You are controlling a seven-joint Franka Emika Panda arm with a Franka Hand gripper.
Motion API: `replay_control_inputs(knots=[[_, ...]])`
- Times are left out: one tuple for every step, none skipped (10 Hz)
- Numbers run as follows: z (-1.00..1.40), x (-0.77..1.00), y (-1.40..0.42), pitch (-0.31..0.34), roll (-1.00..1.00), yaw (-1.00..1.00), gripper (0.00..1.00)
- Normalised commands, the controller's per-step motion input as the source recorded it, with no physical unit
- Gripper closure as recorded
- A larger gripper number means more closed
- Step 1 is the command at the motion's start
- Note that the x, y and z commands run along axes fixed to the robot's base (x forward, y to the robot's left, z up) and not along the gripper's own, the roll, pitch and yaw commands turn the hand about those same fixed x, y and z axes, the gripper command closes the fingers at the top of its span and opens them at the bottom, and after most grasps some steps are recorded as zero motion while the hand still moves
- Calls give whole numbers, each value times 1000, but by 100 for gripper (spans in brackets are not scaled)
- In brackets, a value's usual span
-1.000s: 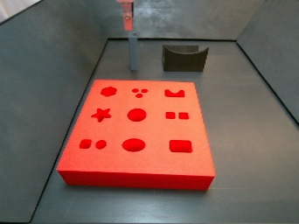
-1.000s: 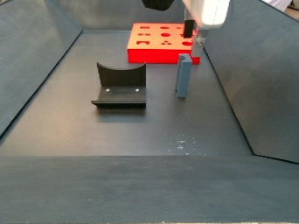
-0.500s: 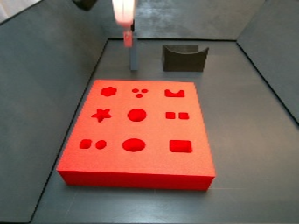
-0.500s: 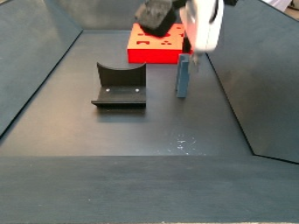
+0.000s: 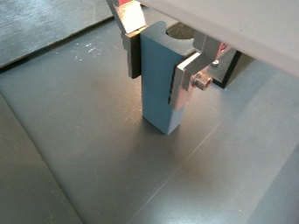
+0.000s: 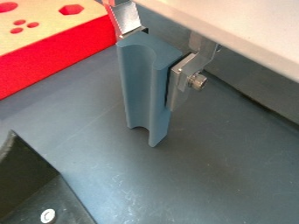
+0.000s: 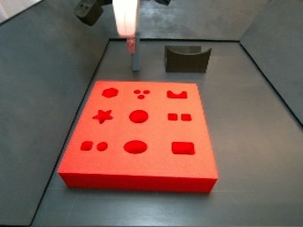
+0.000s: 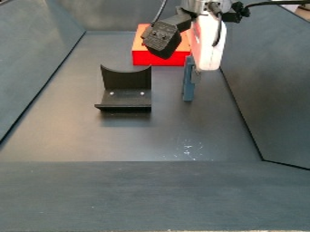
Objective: Pick up the arch object. Move up. Rotate the arch object. Move to above the board. Insert the arch object.
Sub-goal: Move to above the board.
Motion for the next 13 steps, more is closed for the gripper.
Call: replay_control_inputs(knots=[[1000,-67,42,-180,-64,-102,100],[1000,-71,40,-142,-77,-94,100],[1000,-65,40,-73,-102,-79,100],[1000,-62,40,-37,-116,-75,100],[1000,-58,40,9,-141,-69,100],[1000,-58,39,21,-157,-68,100],[1000,-59,38,20,-176,-67,100],[1000,-59,37,20,-185,-68,100],[1000,-56,36,21,-200,-70,100],[1000,-54,36,27,-206,-68,100],[1000,-49,37,37,-204,-61,100],[1000,-45,38,44,-201,-59,100],[1000,-34,38,52,-204,-57,100]])
